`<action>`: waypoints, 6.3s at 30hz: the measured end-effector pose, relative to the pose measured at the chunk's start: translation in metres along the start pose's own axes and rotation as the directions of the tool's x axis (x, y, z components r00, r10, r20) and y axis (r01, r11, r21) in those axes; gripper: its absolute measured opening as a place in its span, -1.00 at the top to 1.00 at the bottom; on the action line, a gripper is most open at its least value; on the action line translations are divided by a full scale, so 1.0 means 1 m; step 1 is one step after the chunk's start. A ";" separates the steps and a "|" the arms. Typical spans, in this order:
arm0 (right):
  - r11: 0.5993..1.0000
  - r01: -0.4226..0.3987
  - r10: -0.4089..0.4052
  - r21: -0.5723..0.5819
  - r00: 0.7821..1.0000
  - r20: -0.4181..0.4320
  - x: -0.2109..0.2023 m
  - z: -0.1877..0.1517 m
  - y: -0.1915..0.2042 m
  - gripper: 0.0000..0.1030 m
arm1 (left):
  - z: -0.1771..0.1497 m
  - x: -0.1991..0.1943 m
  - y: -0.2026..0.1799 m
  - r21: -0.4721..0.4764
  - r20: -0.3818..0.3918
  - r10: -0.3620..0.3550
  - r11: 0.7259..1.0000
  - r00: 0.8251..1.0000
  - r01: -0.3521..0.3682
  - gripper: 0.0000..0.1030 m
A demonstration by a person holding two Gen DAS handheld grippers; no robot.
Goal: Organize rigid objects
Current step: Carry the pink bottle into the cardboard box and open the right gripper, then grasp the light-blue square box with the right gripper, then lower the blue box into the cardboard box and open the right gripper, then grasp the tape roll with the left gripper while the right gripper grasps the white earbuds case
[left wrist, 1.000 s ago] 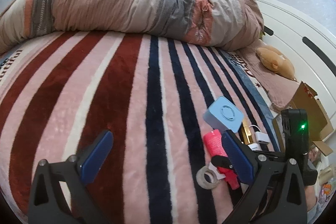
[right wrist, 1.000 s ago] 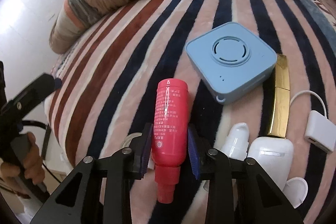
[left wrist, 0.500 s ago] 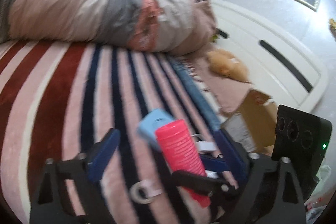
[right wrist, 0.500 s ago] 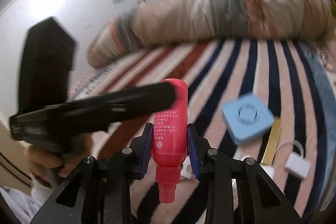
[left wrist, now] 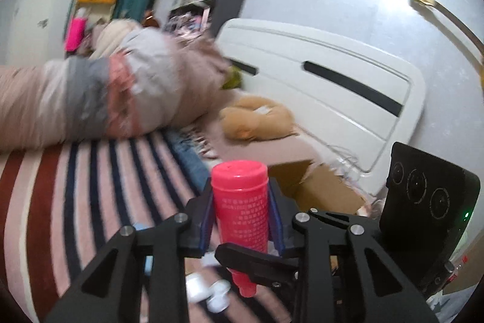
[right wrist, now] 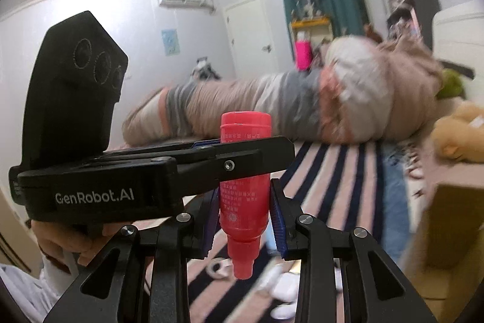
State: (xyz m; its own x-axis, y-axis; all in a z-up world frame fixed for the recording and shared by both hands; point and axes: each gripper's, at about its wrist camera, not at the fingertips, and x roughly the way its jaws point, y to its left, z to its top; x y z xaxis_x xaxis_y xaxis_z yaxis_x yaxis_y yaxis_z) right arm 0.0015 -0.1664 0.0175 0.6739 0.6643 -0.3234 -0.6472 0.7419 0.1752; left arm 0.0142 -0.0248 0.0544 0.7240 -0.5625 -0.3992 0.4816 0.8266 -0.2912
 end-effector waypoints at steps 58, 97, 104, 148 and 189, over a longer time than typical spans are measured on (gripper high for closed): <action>0.998 0.060 -0.067 -0.030 0.901 -0.428 0.153 -0.055 -0.011 -0.66 | -0.076 -0.029 0.137 -0.153 -0.157 0.447 0.870 0.881 -0.469 -0.53; 0.975 -0.154 0.119 -0.160 0.971 -0.209 0.087 -0.018 0.036 -0.53 | -0.070 -0.013 0.127 -0.352 -0.053 -0.079 0.934 0.995 0.055 0.25; 0.989 -0.111 0.100 -0.095 0.988 -0.113 0.030 -0.004 -0.010 -0.52 | -0.030 0.006 0.049 -0.178 -0.058 -0.075 0.982 0.996 0.064 0.30; 0.945 0.325 -0.311 0.023 0.921 -0.233 -0.075 -0.029 -0.138 -0.77 | -0.005 0.114 -0.055 -0.007 -0.223 -0.082 0.997 0.971 0.083 -0.32; 0.986 0.155 -0.154 -0.056 0.743 -0.651 0.142 -0.133 -0.025 0.18 | -0.198 0.043 0.137 -0.120 -0.418 0.290 0.922 0.861 -0.369 0.11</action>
State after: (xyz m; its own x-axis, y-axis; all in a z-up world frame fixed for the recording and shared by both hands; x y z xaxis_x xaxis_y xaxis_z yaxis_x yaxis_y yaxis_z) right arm 0.0661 -0.1028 -0.1565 0.3683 0.3195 -0.8731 -0.5536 0.8298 0.0701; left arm 0.0136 0.0609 -0.1745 0.5568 -0.2520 -0.7915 0.1178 0.9672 -0.2251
